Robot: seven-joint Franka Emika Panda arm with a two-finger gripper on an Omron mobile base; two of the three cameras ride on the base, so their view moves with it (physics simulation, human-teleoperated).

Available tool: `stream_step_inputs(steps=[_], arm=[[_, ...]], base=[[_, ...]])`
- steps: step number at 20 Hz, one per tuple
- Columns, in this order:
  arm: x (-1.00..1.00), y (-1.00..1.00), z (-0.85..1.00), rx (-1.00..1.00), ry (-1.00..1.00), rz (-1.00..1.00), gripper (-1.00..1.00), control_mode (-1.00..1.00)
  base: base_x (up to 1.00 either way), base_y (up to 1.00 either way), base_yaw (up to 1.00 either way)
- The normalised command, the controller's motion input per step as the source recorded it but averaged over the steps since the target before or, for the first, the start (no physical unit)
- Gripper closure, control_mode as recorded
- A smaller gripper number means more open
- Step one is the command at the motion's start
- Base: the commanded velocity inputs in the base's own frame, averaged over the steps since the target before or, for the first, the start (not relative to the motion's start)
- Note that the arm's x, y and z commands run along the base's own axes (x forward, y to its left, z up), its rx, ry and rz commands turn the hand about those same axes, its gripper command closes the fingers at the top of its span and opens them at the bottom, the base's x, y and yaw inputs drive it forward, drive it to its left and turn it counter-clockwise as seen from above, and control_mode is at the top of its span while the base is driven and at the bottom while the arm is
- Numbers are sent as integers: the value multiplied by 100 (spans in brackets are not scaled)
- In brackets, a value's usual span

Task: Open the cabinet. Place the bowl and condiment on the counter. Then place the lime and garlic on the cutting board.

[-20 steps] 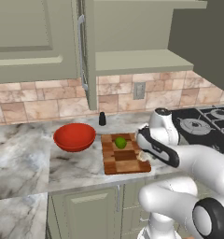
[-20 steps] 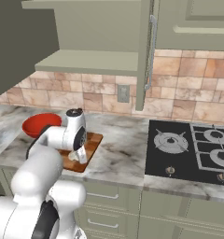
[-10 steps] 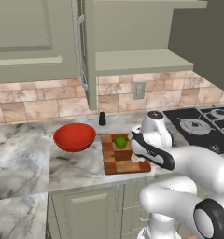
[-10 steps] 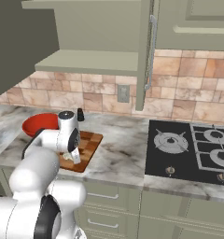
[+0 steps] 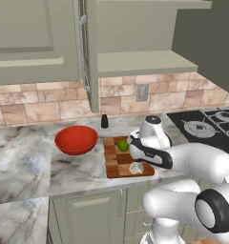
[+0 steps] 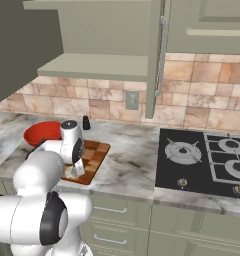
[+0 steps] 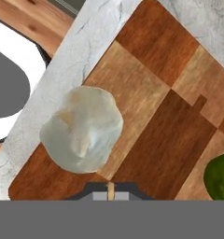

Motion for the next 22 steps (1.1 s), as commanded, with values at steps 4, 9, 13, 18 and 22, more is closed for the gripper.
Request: stream_step_inputs(steps=[4,9,13,18,22], arm=[[7,0,-16,0,0,0,100,-100],[10,0,-14,0,0,0,100,-100],[8,0,-2,0,3,0,100,-100],[3,-6,4,0,3,-2,100,-100],[0,-12,7,0,0,-5,100,-100]], base=[[0,0,0],[0,0,0],[0,0,0],[0,0,0],[0,0,0]])
